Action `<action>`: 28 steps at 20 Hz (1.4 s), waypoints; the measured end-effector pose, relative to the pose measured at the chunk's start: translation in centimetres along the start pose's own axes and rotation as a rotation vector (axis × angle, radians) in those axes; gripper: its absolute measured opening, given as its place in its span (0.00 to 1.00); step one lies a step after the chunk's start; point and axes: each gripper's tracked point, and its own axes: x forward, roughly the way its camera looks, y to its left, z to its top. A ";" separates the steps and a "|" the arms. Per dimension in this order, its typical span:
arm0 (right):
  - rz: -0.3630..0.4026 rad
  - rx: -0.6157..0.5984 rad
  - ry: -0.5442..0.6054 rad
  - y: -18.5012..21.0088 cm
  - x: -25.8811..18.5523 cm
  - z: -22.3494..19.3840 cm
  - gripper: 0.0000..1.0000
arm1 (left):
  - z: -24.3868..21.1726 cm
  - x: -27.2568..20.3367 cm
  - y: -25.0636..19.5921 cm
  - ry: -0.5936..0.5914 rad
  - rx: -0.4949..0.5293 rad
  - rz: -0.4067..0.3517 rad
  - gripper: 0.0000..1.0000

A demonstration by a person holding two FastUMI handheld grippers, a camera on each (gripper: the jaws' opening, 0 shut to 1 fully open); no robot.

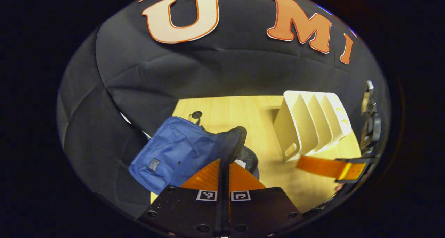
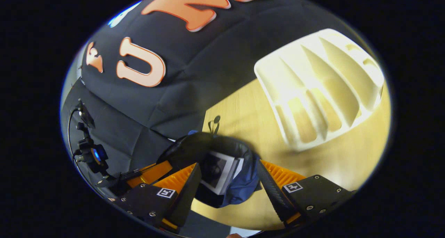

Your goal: Open the schoolbag, grab two books from the bookshelf and put them into the schoolbag.

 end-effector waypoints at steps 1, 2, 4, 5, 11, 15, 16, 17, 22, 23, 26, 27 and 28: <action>0.001 -0.037 -0.027 -0.2 -1.2 1.3 0.96 | -0.1 0.1 -0.1 -0.010 0.014 0.024 0.01; -0.018 -0.068 -0.065 -0.8 -2.1 2.7 0.96 | -0.1 0.1 -0.4 -0.015 0.032 0.042 0.01; -0.052 -0.124 -0.128 -2.1 -3.8 5.4 0.96 | -0.4 0.0 -1.4 -0.030 0.079 0.073 0.02; -0.068 -0.147 -0.157 -2.7 -4.5 6.5 0.97 | -0.5 0.0 -2.1 -0.040 0.102 0.081 0.05; -0.163 -0.283 -0.315 -6.0 -10.2 12.5 0.96 | -0.4 -0.8 -5.3 -0.107 0.091 0.099 0.19; -0.192 -0.291 -0.358 -7.6 -12.7 14.4 0.97 | 2.9 -3.0 -8.4 -0.226 0.101 0.087 0.29; -0.194 -0.293 -0.379 -7.6 -13.4 15.0 0.96 | 4.0 -3.8 -9.4 -0.263 0.115 0.086 0.31; -0.201 -0.308 -0.397 -7.7 -14.1 15.5 0.96 | 4.8 -4.6 -10.6 -0.296 0.124 0.079 0.37; -0.251 -0.407 -0.489 -8.2 -17.2 18.1 0.96 | 10.1 -7.7 -16.8 -0.498 0.140 0.013 0.57; -0.260 -0.414 -0.508 -8.3 -17.8 18.6 0.96 | 11.0 -8.8 -17.7 -0.547 0.135 0.005 0.60; -0.280 -0.451 -0.552 -8.5 -19.2 19.5 0.96 | 14.1 -11.0 -20.3 -0.699 0.095 -0.032 0.77; -0.292 -0.462 -0.570 -8.6 -19.7 19.8 0.96 | 14.6 -11.5 -21.1 -0.736 0.083 -0.049 0.77; -0.297 -0.466 -0.581 -8.6 -20.2 20.1 0.96 | 15.0 -12.6 -21.5 -0.776 0.068 -0.059 0.77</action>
